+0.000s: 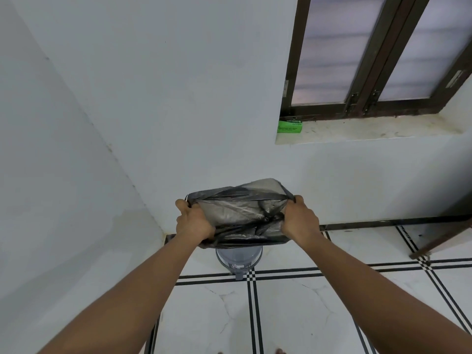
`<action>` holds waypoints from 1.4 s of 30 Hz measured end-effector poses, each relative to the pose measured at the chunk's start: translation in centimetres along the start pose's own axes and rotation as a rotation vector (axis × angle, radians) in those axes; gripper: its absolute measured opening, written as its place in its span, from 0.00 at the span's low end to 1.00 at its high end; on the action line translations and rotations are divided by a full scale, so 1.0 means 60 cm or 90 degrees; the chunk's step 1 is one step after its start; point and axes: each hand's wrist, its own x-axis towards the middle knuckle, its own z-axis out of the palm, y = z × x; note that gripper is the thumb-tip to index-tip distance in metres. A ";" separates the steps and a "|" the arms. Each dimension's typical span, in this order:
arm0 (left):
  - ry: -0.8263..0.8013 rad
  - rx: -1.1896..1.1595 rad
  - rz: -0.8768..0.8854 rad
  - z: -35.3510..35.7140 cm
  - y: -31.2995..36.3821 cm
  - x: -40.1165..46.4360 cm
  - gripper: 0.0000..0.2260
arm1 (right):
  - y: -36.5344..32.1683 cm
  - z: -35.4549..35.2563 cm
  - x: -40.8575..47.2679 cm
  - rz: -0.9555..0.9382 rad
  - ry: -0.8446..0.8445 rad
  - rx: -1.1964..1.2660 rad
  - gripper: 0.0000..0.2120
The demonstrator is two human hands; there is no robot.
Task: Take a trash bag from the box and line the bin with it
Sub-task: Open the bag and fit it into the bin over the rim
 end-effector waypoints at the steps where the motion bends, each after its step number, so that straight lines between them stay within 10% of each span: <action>1: -0.034 -0.034 0.004 -0.002 0.006 -0.004 0.37 | -0.008 -0.003 0.001 0.013 -0.032 0.078 0.14; 5: 0.009 -0.184 0.135 -0.016 0.038 -0.027 0.26 | -0.043 -0.024 0.003 0.030 -0.130 0.375 0.23; 11: 0.492 -0.124 0.346 -0.013 0.046 -0.064 0.26 | -0.060 -0.011 -0.003 -0.243 0.322 0.284 0.25; 13: 0.396 0.061 0.323 0.010 0.020 -0.050 0.24 | -0.037 0.007 -0.003 -0.229 0.231 0.140 0.27; 16: -0.075 0.320 0.226 0.020 -0.007 -0.042 0.19 | -0.004 0.024 -0.008 -0.085 -0.306 -0.136 0.14; 18: -0.282 0.310 0.152 0.015 -0.010 -0.043 0.18 | 0.003 0.027 -0.013 -0.021 -0.471 -0.099 0.08; 22: 0.140 0.012 0.123 0.002 -0.007 -0.043 0.18 | -0.004 0.019 0.000 -0.090 0.010 0.125 0.13; 26: 0.417 0.089 0.277 0.008 -0.017 -0.046 0.22 | -0.004 0.011 -0.004 -0.199 0.297 0.108 0.31; 28: 0.260 0.210 0.272 0.016 -0.024 -0.046 0.20 | 0.016 0.026 -0.002 -0.172 0.121 -0.054 0.33; 31: -0.209 0.341 0.187 0.011 -0.029 -0.052 0.15 | 0.025 0.014 -0.019 -0.106 -0.450 -0.280 0.07; 33: -0.279 0.303 0.143 0.009 -0.028 -0.050 0.11 | 0.016 0.006 -0.019 -0.126 -0.554 -0.262 0.10; 38: 0.297 0.015 0.179 -0.001 -0.006 -0.047 0.21 | -0.006 0.002 0.006 -0.165 0.112 0.135 0.20; 42: 0.418 0.052 0.312 -0.003 -0.011 -0.066 0.32 | 0.007 0.014 0.002 -0.217 0.197 0.087 0.33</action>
